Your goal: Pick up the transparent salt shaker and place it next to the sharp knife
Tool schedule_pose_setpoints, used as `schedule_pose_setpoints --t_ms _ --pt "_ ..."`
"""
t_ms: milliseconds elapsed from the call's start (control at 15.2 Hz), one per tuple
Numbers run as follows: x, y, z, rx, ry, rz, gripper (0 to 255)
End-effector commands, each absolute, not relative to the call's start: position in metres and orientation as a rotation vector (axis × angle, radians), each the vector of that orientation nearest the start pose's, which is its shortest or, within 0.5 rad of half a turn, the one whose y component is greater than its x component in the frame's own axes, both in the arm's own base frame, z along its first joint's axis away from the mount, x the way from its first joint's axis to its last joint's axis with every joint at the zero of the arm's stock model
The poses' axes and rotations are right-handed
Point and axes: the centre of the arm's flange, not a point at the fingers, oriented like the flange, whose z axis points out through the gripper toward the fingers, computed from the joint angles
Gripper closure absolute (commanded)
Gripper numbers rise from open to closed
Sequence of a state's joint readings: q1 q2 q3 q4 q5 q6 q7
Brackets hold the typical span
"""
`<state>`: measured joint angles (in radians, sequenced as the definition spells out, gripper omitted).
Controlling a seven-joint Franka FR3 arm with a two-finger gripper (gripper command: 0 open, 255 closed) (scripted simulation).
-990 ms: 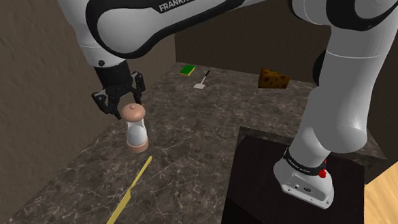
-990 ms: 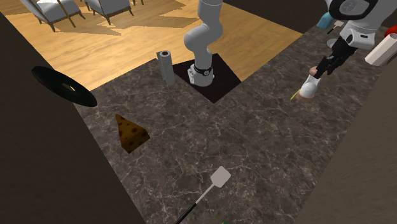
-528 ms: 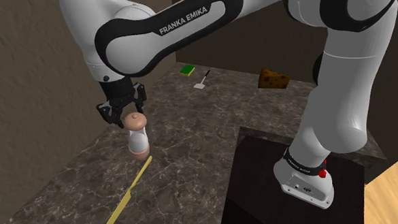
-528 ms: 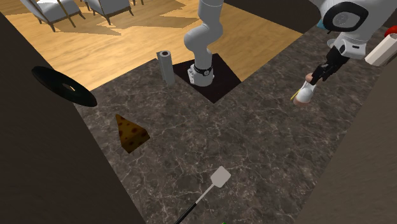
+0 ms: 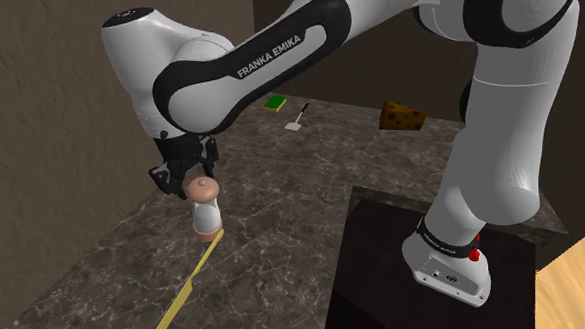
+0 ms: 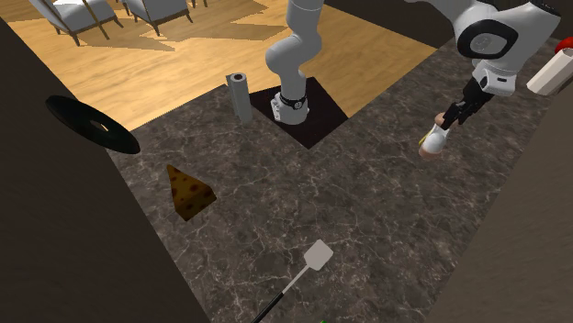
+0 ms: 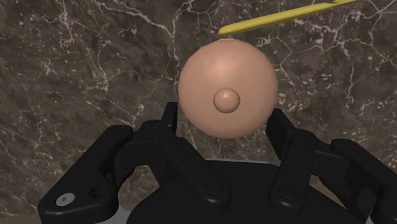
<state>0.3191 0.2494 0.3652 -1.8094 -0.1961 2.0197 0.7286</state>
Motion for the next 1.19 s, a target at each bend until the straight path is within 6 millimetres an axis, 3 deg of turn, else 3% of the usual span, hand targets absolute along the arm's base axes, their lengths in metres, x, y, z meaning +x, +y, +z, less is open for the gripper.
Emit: schedule_pose_setpoints --t_ms 0,264,330,660,924,1122 --pt "0.495 0.372 0.41 -3.219 -0.054 -0.068 255" --pt "0.495 0.372 0.41 -3.219 -0.054 -0.068 255" --pt "0.495 0.372 0.41 -3.219 -0.054 -0.068 0" --pt "0.495 0.372 0.41 -3.219 -0.054 -0.068 0" --pt "0.493 0.376 0.46 -3.219 -0.054 -0.068 0" --pt "0.493 0.376 0.46 -3.219 -0.054 -0.068 0"
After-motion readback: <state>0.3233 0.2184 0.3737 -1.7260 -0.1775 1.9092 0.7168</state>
